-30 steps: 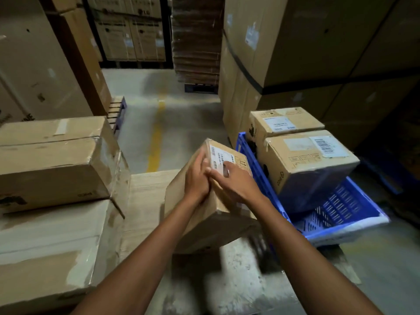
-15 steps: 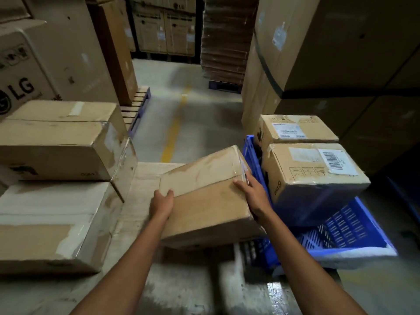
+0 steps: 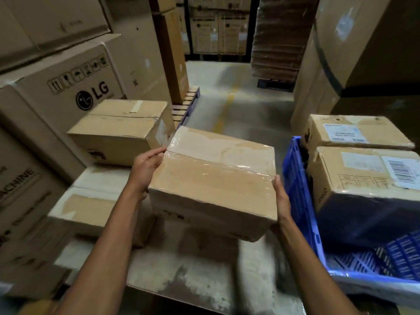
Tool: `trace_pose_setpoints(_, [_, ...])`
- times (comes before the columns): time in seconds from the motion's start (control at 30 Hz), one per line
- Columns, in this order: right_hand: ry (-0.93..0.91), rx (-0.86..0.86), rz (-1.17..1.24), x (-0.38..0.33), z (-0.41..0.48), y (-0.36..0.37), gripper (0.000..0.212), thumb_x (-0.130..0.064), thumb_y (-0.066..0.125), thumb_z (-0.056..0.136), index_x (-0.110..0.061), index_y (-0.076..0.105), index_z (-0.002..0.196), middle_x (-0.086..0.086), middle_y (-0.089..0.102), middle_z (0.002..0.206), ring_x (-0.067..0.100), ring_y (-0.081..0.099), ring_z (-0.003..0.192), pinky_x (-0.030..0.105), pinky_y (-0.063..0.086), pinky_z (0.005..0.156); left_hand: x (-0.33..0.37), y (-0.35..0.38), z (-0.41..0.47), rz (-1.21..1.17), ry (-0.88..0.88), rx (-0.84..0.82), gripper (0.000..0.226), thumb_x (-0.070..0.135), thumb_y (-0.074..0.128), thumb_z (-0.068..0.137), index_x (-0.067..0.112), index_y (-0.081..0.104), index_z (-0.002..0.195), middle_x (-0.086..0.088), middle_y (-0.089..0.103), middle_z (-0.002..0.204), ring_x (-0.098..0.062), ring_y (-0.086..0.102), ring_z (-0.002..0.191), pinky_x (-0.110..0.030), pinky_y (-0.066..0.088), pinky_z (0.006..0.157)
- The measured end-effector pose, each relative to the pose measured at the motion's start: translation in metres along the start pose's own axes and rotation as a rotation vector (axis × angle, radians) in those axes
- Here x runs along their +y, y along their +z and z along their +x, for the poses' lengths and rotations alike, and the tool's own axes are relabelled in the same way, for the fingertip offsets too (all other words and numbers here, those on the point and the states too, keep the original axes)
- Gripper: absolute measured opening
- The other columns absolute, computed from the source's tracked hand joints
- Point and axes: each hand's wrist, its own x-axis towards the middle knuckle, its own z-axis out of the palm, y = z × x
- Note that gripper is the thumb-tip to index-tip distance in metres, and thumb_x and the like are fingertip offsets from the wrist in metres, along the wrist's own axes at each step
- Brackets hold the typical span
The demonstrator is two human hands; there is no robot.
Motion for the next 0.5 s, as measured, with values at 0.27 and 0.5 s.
trace_pose_setpoints(0.27, [-0.001, 0.06, 0.018, 0.03, -0.027, 0.047, 0.053, -0.05, 0.055, 0.097, -0.008, 0.066, 0.127, 0.023, 0.068, 0.122, 0.039, 0.066, 0.107, 0.054, 0.052, 0.096, -0.009, -0.065, 0.005, 0.001, 0.022, 0.042, 0.031, 0.011, 0.063, 0.095, 0.011, 0.065, 0.126, 0.0, 0.072, 0.104, 0.001, 0.069, 0.079, -0.016, 0.055, 0.071])
trace_pose_setpoints(0.5, [-0.092, 0.158, -0.016, 0.067, -0.065, 0.12, 0.03, -0.034, 0.047, 0.106, -0.017, 0.068, 0.093, -0.001, 0.073, 0.072, 0.01, 0.069, 0.059, 0.022, 0.053, 0.052, -0.025, -0.143, 0.028, -0.087, 0.004, -0.052, 0.026, 0.014, 0.057, 0.097, 0.006, 0.072, 0.117, -0.016, 0.074, 0.109, -0.02, 0.07, 0.088, -0.032, 0.055, 0.079])
